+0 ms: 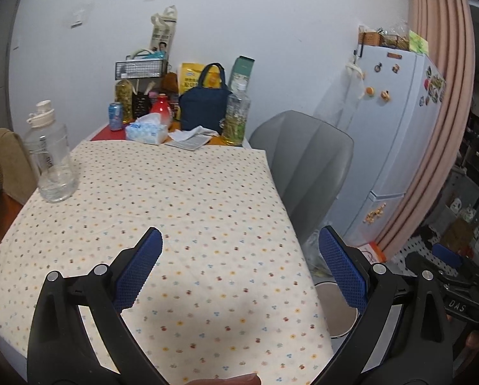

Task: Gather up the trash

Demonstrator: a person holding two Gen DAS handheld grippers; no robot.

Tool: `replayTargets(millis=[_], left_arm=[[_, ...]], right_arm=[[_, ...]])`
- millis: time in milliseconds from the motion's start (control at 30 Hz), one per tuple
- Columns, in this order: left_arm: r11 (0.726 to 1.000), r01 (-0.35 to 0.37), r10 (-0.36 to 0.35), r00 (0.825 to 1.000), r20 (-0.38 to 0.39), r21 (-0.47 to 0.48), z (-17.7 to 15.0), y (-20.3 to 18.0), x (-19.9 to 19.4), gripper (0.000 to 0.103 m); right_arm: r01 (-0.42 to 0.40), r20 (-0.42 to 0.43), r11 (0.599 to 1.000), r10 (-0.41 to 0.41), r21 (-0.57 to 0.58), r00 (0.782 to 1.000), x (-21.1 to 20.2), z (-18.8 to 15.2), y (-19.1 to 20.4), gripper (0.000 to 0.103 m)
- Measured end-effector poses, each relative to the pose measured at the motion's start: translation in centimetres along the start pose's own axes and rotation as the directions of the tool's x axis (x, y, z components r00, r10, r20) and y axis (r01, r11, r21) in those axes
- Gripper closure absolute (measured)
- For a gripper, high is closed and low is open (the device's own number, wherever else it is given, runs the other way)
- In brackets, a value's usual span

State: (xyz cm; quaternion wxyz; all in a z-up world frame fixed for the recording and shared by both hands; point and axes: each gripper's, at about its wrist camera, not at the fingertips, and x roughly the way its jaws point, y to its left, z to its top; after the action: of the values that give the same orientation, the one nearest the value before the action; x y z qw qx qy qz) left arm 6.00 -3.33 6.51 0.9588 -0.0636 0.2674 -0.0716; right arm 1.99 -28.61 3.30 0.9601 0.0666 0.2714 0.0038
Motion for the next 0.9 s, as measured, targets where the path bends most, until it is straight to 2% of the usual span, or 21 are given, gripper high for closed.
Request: replayTargets(millis=[400,900], left_arm=[[0.999,-0.035,0.035,0.999,0.025,-0.001,-1.1,1.1,-2.5,0.006],[0.999,-0.038,0.038,0.999,0.025,0.006,-2.1,1.0,-2.7,0.006]], right_arm=[[-0.072,-0.017,0.994,0.071,-0.078,0.997,-0.8,-0.9,2.6,0.008],[-0.085,-0.027,0.993,0.083,-0.084,0.996,-0.6,-1.8,2.8,0.008]])
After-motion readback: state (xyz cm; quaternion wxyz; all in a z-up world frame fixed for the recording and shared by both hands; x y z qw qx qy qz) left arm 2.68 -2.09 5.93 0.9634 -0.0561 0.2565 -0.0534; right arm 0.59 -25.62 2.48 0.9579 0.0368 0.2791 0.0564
